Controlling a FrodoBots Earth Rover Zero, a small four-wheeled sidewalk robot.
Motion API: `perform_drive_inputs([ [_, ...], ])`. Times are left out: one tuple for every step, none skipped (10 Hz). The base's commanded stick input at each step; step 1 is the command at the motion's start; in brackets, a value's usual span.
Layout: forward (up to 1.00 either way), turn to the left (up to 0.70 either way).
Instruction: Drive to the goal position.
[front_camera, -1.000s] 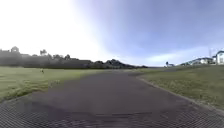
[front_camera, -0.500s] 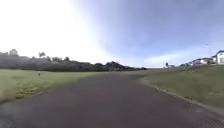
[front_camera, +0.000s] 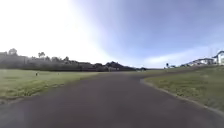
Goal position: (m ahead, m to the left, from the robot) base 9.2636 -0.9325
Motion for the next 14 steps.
perform_drive_inputs([
  [1.00, 0.00],
  [1.00, 0.00],
  [1.00, 0.00],
  [1.00, 0.00],
  [1.00, 0.00],
  [1.00, 0.00],
  [1.00, 0.00],
  [1.00, 0.00],
  [1.00, 0.00],
  [1.00, 0.00],
  [1.00, 0.00],
  [1.00, 0.00],
  [1.00, 0.00],
  [1.00, 0.00],
])
